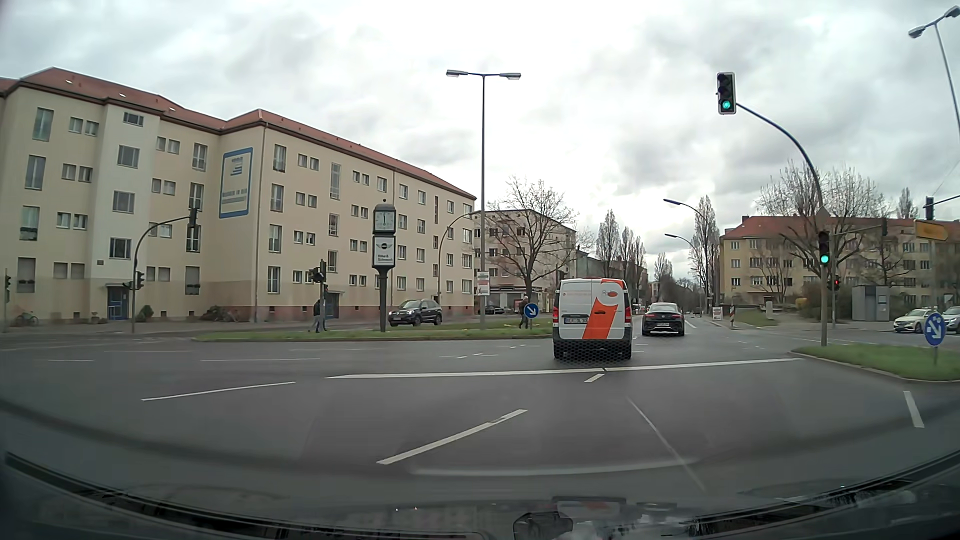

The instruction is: Follow the waypoints while adhering to traffic rules and regulations

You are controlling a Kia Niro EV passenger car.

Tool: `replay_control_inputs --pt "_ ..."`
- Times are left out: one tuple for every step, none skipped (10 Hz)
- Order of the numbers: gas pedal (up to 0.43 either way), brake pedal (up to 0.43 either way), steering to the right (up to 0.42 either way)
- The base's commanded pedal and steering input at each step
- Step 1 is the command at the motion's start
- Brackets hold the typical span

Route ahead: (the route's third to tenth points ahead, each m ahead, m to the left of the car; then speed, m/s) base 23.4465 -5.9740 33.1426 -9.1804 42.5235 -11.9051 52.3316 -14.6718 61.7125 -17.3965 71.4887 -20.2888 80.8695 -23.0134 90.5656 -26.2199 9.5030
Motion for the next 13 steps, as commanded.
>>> replay_control_inputs --pt "0.11 0.012 0.078" --pt "0.087 0.012 0.08" --pt "0.079 0.012 0.08" --pt "0.079 0.012 0.08" --pt "0.079 0.012 0.078" --pt "0.087 0.012 0.073" --pt "0.118 0.012 0.062" --pt "0.118 0.012 0.054" --pt "0.118 0.012 0.052" --pt "0.118 0.012 0.05" --pt "0.118 0.012 0.049" --pt "0.11 0.012 0.049" --pt "0.11 0.012 0.047"
